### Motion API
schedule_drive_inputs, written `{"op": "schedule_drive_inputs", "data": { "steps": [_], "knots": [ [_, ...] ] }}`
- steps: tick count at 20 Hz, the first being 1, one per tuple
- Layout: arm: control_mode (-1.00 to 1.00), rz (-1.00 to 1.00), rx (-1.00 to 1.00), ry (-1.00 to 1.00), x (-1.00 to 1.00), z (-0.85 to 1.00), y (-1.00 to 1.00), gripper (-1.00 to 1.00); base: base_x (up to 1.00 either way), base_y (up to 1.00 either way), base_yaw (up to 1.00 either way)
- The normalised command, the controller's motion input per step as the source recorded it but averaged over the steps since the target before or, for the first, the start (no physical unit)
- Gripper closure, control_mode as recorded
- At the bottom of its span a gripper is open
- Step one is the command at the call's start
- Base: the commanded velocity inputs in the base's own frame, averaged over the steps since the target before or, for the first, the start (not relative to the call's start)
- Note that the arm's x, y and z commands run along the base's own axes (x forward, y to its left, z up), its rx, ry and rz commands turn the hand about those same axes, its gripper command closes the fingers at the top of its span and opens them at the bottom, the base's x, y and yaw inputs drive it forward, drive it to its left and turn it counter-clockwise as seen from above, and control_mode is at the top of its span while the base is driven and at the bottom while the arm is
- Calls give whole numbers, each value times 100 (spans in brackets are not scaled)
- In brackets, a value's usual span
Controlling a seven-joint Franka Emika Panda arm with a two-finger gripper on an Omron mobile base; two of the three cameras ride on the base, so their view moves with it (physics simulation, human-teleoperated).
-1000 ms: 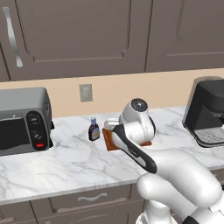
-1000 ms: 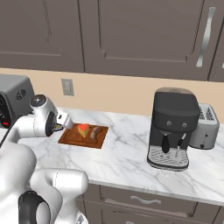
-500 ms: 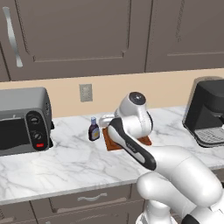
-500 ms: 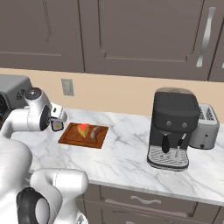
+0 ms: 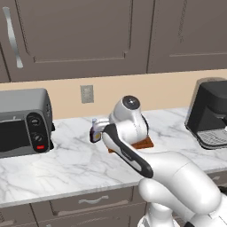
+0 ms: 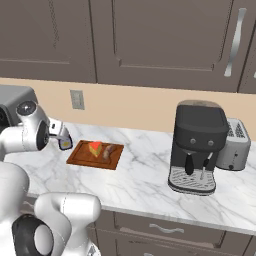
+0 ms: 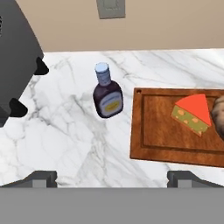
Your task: Retrieve the reheated potato from the microwave, then place the potato, cheese, and condiment on the cutting board.
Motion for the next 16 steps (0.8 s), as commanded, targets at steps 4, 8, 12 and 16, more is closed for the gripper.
{"op": "schedule_drive_inputs", "data": {
  "steps": [4, 8, 12, 16],
  "knots": [
    [-100, 0, -6, -2, 0, 1, 16, -100, 0, 0, 0],
    [-100, -2, -9, -3, 3, 0, 10, -100, 0, 0, 0],
    [-100, -2, -11, -3, 5, 0, 9, -100, 0, 0, 0],
    [-100, -4, -11, 0, 10, 1, 0, -100, 0, 0, 0]
  ]
}}
